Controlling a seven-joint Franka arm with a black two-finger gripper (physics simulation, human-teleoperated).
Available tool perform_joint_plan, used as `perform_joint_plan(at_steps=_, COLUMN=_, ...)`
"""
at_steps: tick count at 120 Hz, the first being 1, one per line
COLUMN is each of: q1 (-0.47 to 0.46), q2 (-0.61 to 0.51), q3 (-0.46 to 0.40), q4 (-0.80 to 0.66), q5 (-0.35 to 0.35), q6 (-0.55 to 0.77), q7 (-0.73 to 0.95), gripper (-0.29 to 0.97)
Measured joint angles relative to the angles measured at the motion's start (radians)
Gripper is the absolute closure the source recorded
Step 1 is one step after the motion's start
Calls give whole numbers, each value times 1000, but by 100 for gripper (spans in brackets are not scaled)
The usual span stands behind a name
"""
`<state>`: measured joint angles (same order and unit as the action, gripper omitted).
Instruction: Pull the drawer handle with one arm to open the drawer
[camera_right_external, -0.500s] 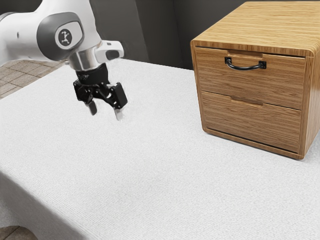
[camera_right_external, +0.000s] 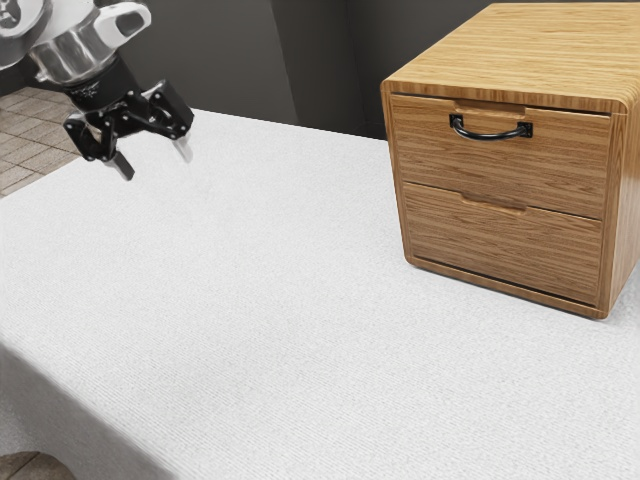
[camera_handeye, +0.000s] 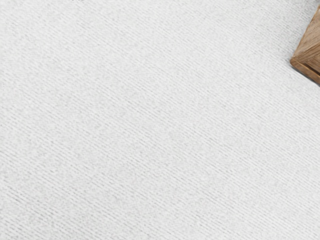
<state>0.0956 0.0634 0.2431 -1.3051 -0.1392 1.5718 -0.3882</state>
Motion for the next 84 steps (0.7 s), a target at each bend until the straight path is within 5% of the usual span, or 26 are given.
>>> perform_joint_plan(at_steps=23, q1=-397, q2=81, q3=-5, q4=-13, q5=4, q6=173, q7=-325, gripper=0)
perform_joint_plan(at_steps=84, q1=-454, q2=130, q3=-2, q4=-9, q5=68, q6=435, q7=-874, gripper=0)
